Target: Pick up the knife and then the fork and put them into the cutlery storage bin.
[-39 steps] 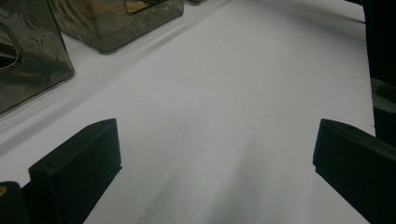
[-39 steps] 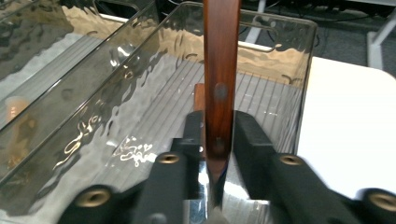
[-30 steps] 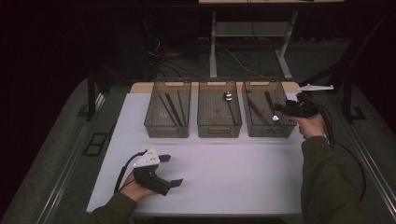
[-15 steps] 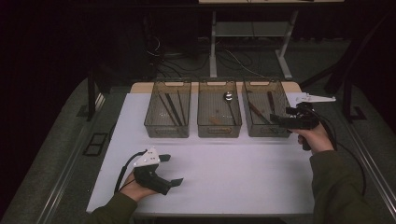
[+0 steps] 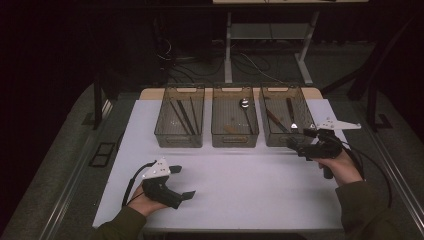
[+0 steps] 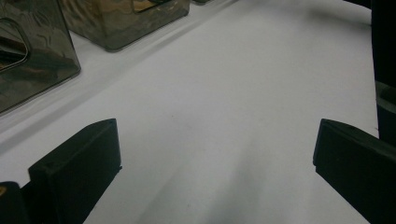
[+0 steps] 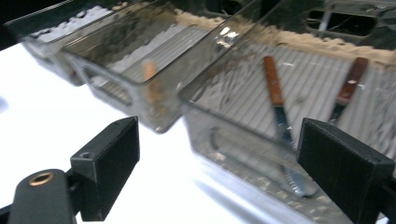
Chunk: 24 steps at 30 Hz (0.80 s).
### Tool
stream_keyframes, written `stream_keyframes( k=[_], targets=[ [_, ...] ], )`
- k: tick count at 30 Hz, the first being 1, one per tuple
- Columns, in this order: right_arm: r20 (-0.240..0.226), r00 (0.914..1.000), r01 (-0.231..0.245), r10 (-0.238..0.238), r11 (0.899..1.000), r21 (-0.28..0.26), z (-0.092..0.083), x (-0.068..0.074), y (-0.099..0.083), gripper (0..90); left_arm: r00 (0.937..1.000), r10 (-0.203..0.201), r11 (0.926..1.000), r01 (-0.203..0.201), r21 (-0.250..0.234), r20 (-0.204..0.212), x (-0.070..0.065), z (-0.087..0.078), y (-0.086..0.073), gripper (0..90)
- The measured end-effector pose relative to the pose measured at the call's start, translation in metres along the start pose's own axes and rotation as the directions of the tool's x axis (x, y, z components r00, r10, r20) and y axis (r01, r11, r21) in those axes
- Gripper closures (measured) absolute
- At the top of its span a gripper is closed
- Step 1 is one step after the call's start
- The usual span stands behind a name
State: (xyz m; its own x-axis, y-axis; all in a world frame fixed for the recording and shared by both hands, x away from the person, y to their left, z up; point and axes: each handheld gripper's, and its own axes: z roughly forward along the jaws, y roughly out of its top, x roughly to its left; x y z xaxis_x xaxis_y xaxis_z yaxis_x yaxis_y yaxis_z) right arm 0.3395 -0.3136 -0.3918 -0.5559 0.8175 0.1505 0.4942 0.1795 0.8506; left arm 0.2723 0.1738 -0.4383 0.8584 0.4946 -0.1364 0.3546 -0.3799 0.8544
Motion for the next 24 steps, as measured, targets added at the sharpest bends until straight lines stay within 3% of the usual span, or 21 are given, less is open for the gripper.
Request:
stream_keyframes(
  k=[6, 24],
  targets=[
    [-0.043, 0.9981, 0.045, -0.045, 0.999, 0.011, -0.005, 0.015, -0.018, 13.0, 1.0000, 0.000, 1.0000, 0.000, 0.004, -0.003, 0.000, 0.000, 0.000, 0.0],
    [-0.124, 0.9905, 0.061, -0.058, 0.998, 0.015, -0.018, 0.039, -0.070, 13.0, 1.0000, 0.000, 0.9999, 0.000, 0.011, -0.008, 0.000, 0.000, 0.000, 0.0]
  ],
)
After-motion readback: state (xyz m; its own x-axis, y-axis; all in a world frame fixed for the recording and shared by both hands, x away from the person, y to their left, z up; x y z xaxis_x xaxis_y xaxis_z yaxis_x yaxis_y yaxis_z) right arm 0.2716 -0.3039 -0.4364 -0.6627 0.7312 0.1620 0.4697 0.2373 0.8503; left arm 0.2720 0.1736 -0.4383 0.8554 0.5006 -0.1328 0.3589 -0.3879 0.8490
